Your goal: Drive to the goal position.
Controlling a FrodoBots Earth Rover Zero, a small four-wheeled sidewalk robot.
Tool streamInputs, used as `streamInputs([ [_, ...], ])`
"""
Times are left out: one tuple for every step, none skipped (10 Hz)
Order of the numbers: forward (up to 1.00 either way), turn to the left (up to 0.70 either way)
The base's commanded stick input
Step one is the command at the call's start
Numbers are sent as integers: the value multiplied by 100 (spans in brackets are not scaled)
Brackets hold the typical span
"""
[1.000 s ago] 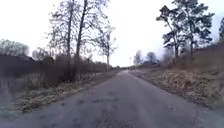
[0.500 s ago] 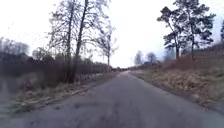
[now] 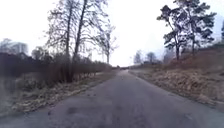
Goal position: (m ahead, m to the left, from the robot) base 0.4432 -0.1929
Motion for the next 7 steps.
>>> streamInputs([
  [50, 1],
  [50, 1],
  [50, 0],
  [50, -24],
  [50, -48],
  [50, -49],
  [50, -40],
])
